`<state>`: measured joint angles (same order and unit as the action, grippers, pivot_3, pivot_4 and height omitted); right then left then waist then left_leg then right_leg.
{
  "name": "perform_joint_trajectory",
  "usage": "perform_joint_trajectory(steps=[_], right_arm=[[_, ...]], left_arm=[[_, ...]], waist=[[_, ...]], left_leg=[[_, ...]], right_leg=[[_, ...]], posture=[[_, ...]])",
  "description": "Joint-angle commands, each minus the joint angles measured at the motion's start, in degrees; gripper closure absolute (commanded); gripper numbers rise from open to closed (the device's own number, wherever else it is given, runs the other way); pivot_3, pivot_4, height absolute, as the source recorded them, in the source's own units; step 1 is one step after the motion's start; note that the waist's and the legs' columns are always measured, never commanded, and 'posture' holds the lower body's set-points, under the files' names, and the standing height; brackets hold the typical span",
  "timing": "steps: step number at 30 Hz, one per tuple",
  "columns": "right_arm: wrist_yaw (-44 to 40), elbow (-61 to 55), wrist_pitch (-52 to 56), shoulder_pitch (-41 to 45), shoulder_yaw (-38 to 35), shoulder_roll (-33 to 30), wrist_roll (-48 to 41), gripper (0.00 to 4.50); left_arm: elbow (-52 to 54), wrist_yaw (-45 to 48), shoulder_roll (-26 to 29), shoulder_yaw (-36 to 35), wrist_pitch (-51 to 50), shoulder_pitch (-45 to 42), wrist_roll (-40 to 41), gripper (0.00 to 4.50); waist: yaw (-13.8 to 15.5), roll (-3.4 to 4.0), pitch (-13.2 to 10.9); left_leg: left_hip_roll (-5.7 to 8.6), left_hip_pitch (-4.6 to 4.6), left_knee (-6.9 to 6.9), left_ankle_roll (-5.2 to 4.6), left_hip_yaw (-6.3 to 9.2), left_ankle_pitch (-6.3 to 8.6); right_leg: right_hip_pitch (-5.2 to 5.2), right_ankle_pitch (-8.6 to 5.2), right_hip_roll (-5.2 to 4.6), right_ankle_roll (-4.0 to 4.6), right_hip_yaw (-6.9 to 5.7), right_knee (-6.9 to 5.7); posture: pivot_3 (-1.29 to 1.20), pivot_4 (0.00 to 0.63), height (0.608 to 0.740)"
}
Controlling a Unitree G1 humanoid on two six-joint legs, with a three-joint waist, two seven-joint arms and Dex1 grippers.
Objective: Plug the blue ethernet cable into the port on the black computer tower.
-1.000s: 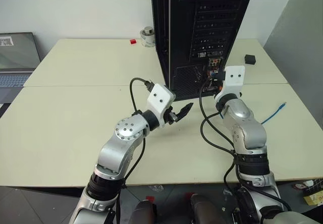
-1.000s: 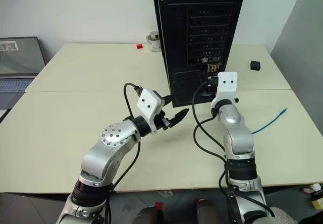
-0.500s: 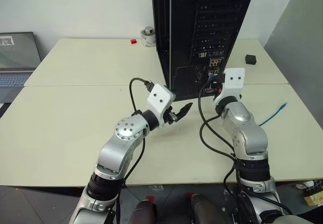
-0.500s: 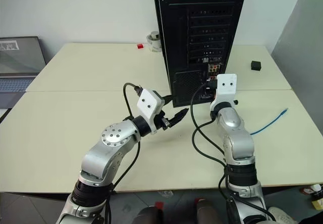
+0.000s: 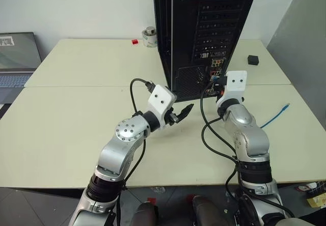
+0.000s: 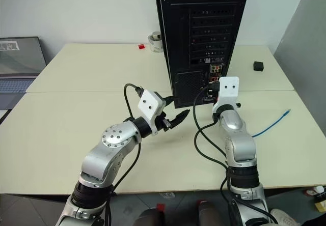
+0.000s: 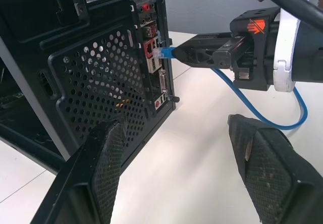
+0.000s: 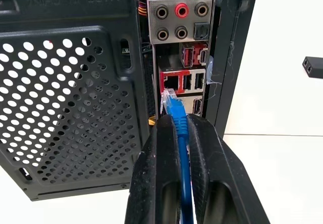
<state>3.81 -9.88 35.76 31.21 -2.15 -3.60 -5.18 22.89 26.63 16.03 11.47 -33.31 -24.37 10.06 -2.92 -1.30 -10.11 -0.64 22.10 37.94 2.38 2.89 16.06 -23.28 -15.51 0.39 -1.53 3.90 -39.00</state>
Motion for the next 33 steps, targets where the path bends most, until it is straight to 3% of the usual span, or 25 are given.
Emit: perform_joint_trajectory(steps=[1, 33], right_arm=[[-0.1, -0.9, -1.7, 1.6, -0.5, 0.0, 0.3, 4.50], [-0.3, 3.3, -4.3, 4.4, -1.0, -1.1, 0.8, 4.50]], left_arm=[[1.4, 0.0, 0.0, 0.2, 1.2, -0.9, -0.4, 1.13], [1.4, -0.4, 0.0, 0.5, 1.3, -0.5, -0.5, 1.13]], waist=[[0.0, 0.00, 0.0], [0.0, 0.00, 0.0]], left_leg=[[0.00, 0.00, 0.00, 0.00, 0.00, 0.00], [0.00, 0.00, -0.01, 0.00, -0.01, 0.00]], right_leg=[[0.00, 0.00, 0.00, 0.00, 0.00, 0.00], [0.00, 0.00, 0.00, 0.00, 0.01, 0.01]], posture=[[0.00, 0.150, 0.740], [0.00, 0.150, 0.740]])
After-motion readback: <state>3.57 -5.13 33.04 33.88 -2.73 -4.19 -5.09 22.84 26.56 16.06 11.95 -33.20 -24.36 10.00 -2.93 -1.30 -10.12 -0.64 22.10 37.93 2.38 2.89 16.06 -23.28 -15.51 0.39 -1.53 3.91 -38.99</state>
